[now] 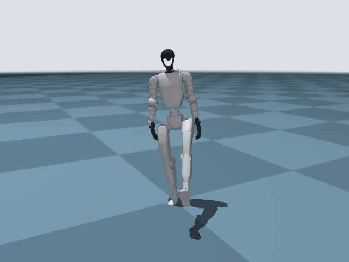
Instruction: In place motions
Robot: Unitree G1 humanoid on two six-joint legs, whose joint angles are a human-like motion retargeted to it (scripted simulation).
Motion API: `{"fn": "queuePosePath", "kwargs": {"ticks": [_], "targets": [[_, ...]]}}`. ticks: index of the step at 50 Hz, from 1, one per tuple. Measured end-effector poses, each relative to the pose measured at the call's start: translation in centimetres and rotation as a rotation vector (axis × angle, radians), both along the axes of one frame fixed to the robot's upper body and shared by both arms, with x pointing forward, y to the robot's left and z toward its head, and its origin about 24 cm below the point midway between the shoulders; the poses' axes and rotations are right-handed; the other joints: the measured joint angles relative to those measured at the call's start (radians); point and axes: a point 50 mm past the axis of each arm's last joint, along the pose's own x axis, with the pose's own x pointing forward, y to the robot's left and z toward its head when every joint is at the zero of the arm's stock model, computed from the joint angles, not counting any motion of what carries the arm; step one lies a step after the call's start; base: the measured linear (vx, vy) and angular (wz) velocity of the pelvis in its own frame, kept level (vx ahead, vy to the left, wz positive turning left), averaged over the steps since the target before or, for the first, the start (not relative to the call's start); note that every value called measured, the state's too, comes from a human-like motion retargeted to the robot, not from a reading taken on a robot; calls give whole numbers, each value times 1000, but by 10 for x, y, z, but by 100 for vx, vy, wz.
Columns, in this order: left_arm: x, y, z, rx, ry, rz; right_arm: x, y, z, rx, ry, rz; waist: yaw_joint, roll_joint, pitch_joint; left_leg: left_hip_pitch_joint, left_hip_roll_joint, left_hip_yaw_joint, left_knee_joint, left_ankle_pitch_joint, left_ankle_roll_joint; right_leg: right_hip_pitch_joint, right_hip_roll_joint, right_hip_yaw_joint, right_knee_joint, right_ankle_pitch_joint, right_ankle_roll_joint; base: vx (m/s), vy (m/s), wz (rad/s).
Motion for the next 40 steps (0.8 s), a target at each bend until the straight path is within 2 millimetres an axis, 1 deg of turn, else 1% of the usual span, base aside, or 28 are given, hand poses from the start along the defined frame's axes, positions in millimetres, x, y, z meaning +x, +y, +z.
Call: {"fn": "queuePosePath", "kwargs": {"ticks": [2, 5, 8, 10, 13, 16, 22, 24, 25, 26, 27, 28, 29, 30, 31, 32, 33, 34, 36, 38, 40], "targets": [[-7, -1, 0, -7, 24, 2, 3, 2, 0, 7, -13, 4, 13, -12, 11, -62, 21, 28, -19, 7, -7, -2, -5, 7, 1, 0, -10, -2, -2, -12], [-15, -2, 1, -13, 54, -9, 10, 6, -1, 25, -39, 7, 40, -23, 37, -102, 45, 60, -31, 11, -13, -4, -17, 25, 18, -4, -15, -4, -4, -27], [-22, -1, 2, -15, 81, -17, 16, 9, -2, 39, -65, 19, 48, -27, 54, -87, 41, 35, -37, 19, -9, 0, -21, 31, 27, -9, -14, -1, -1, -6], [-27, 1, 3, -10, 98, -14, 19, 11, -2, 45, -76, 28, 41, -24, 50, -60, 37, 26, -34, 19, -13, -1, -21, 27, 29, -12, -9, 0, 0, 0], [-34, 4, 4, 1, 115, 13, 18, 12, -2, 55, -78, 39, 16, -10, 22, 19, 27, 13, -4, 18, -21, -6, -11, 16, 25, -15, 2, 5, 5, 24], [-35, 7, 4, 12, 116, 38, 17, 12, -2, 53, -72, 38, -11, 5, -3, 100, 26, 3, 63, 21, -35, -14, 0, 2, 18, -16, 12, 5, 5, 29], [-24, 11, 4, 24, 89, 45, 9, 4, -1, 26, -37, 4, -92, 23, -94, 262, 14, -51, 342, 67, -52, -69, -4, -44, 0, -6, 37, 8, 6, 49], [-18, 12, 3, 25, 72, 37, 5, 0, 0, 11, -19, -4, -122, 25, -124, 341, 7, -48, 391, 84, -61, -84, -9, -55, -7, -1, 45, 16, 4, 35], [-16, 13, 3, 27, 63, 32, 2, -1, 0, 4, -11, -7, -134, 27, -134, 395, 4, -39, 386, 97, -65, -87, -8, -56, -9, 1, 48, 19, 5, 7], [-13, 14, 3, 27, 52, 27, 1, -2, 0, -2, -4, -9, -141, 33, -142, 463, 14, 12, 326, 32, -104, -91, 0, -54, -8, 0, 49, 21, 6, -20], [-10, 14, 2, 26, 41, 22, 0, -3, 1, -7, 3, -11, -144, 43, -148, 530, 22, 73, 250, -24, -126, -92, 13, -46, -7, 0, 50, 24, 9, -66], [-7, 14, 2, 20, 30, 18, 0, -5, 1, -14, 9, -9, -137, 60, -150, 592, 25, 151, 142, -62, -112, -87, 36, -25, -8, -1, 51, 28, 9, -55], [-6, 13, 2, 14, 28, 14, -2, -6, 2, -18, 18, -8, -155, 77, -160, 633, 30, 195, 65, -56, -113, -84, 49, -31, -8, -4, 52, 32, 8, -9], [-7, 12, 2, 7, 30, 11, -5, -7, 2, -21, 28, -7, -185, 93, -175, 665, 36, 223, 3, -28, -121, -82, 59, -50, -8, -8, 54, 26, 7, 90], [-3, 11, 2, -8, 30, 6, -4, -6, 2, -21, 34, -7, -236, 92, -190, 640, 18, 116, -13, 5, -135, -84, 45, -81, -9, -14, 58, 15, 6, 121], [3, 11, 1, -19, 24, 1, -2, -4, 1, -20, 30, -10, -272, 92, -201, 618, 7, 57, -28, 32, -144, -93, 35, -99, -8, -18, 62, -5, 5, 87], [13, 12, 1, -19, 7, -5, 3, 0, 0, -19, 8, -19, -281, 94, -206, 603, 9, 94, -44, 47, -146, -113, 33, -93, -2, -19, 67, -13, 3, 30], [24, 14, 2, -11, -20, -24, 7, 3, 0, -17, -20, -40, -283, 94, -197, 601, 5, 99, -51, 52, -138, -116, 31, -92, 0, -18, 72, -15, 1, -2], [50, 19, 3, 7, -90, -94, 12, 6, -1, -6, -73, -99, -269, 85, -163, 606, -9, 65, -45, 48, -125, -101, 23, -99, -6, -12, 79, -3, -1, 6], [75, 21, 6, 3, -150, -181, 10, 9, -2, 14, -87, -132, -232, 71, -142, 611, -19, 50, -34, 42, -115, -83, 18, -95, -19, -1, 83, 17, -3, -9], [90, 21, 8, -14, -185, -246, 5, 12, -2, 30, -58, -118, -195, 59, -142, 614, -23, 61, -30, 37, -104, -78, 16, -80, -30, 9, 90, 19, 2, -34]]}}
